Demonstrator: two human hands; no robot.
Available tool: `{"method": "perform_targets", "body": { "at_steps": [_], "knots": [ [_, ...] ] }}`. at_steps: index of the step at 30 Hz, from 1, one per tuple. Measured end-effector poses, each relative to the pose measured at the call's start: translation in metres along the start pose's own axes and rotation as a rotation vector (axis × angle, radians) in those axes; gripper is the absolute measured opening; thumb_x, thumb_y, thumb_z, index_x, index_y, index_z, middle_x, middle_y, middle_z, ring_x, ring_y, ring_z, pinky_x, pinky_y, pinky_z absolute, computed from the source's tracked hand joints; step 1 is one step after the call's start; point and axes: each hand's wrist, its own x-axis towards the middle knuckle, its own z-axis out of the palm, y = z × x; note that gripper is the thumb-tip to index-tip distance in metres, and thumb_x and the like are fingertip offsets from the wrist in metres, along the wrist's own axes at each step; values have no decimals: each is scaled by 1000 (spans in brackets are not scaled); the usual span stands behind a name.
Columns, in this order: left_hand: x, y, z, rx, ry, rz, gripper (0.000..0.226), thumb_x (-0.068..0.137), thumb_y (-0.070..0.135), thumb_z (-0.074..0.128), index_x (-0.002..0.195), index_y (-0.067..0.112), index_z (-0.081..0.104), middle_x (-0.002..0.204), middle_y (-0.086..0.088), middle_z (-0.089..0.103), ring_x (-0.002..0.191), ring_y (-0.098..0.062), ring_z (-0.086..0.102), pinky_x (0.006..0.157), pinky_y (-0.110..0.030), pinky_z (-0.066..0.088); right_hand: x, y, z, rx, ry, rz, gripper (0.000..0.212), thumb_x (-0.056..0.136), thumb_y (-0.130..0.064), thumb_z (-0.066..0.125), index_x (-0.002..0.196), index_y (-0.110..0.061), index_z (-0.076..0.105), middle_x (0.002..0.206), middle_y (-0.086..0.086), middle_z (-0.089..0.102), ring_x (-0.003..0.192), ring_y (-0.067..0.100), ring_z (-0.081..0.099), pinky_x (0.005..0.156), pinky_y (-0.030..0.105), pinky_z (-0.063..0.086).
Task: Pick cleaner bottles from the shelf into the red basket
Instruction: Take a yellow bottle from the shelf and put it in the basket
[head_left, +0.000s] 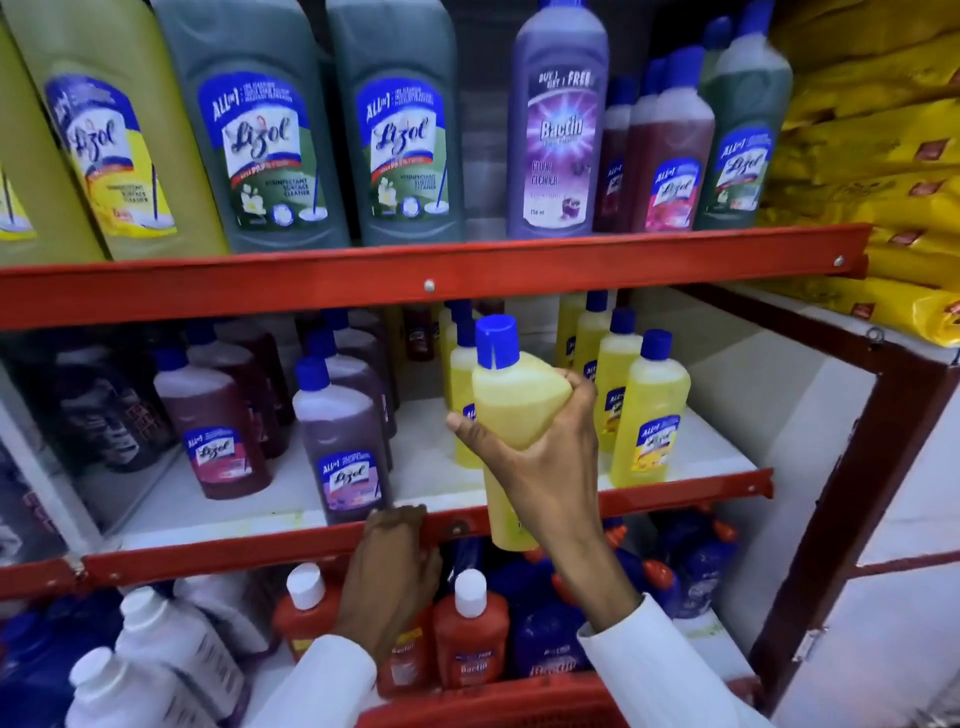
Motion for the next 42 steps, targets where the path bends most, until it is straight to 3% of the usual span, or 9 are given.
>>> {"method": "perform_targets", "body": {
  "at_steps": [6, 13, 17, 20, 23, 28, 32, 36, 42],
  "knots": [
    [-26, 30, -6, -260, -245, 127, 70, 67, 41, 80, 130, 31, 51, 127, 9, 64, 117, -9, 58, 99, -29, 48, -32, 41, -20, 51, -121, 117, 88, 60, -61, 83, 124, -37, 28, 125, 2, 55, 110, 25, 62, 84, 48, 59],
    [-80, 59, 56, -680, -277, -44, 34, 72, 37, 81, 98, 38, 60, 87, 29, 72, 83, 6, 67, 69, -14, 50, -94, 115, -41, 30, -324, 256, 76, 69, -59, 75, 126, -35, 31, 130, 6, 56, 120, 19, 59, 99, 43, 52],
    [-121, 44, 121, -626, -357, -182, 37, 71, 48, 75, 99, 26, 67, 91, 13, 76, 84, -2, 70, 72, -25, 55, -122, 160, -68, -65, -455, 327, 58, 66, -45, 83, 115, -45, 52, 112, -13, 70, 100, -4, 65, 82, 14, 50],
    [-143, 34, 166, -501, -431, -280, 40, 68, 38, 80, 102, 21, 68, 90, 7, 76, 79, -8, 68, 68, -20, 48, -135, 204, -84, -200, -570, 415, 65, 57, -31, 94, 115, -32, 65, 103, -11, 75, 90, 0, 68, 77, 17, 52],
    [-161, 29, 205, -421, -509, -317, 33, 66, 26, 81, 96, 19, 68, 87, 3, 76, 79, -13, 69, 69, -27, 54, -156, 246, -91, -327, -625, 477, 76, 44, -46, 90, 113, -24, 69, 100, -5, 77, 87, 10, 70, 78, 24, 55],
    [-183, 24, 252, -319, -562, -425, 32, 64, 29, 60, 85, 8, 71, 86, -16, 77, 84, -36, 71, 72, -43, 55, -184, 298, -90, -326, -661, 558, 59, 40, -44, 78, 98, -35, 67, 92, -5, 76, 81, 8, 69, 76, 20, 54],
    [-188, 35, 263, -357, -518, -509, 13, 73, -6, 64, 82, -1, 72, 90, -22, 75, 86, -13, 56, 67, -22, 36, -197, 329, -87, -318, -701, 596, 54, 42, -35, 83, 92, -33, 63, 84, -8, 72, 72, -11, 63, 68, 6, 44],
    [-185, 45, 259, -353, -559, -606, 27, 88, -8, 53, 98, 17, 59, 91, -3, 54, 86, -12, 45, 61, -7, 36, -206, 347, -85, -299, -696, 611, 58, 41, -38, 88, 92, -24, 64, 83, -7, 70, 72, -19, 60, 64, 0, 41],
    [-191, 35, 258, -322, -423, -601, 20, 94, 13, 50, 95, 18, 69, 86, 2, 69, 76, -10, 59, 63, -18, 50, -203, 350, -85, -348, -713, 668, 64, 52, -25, 97, 108, -12, 69, 94, -1, 72, 83, 11, 66, 69, 0, 41]
  ]
}}
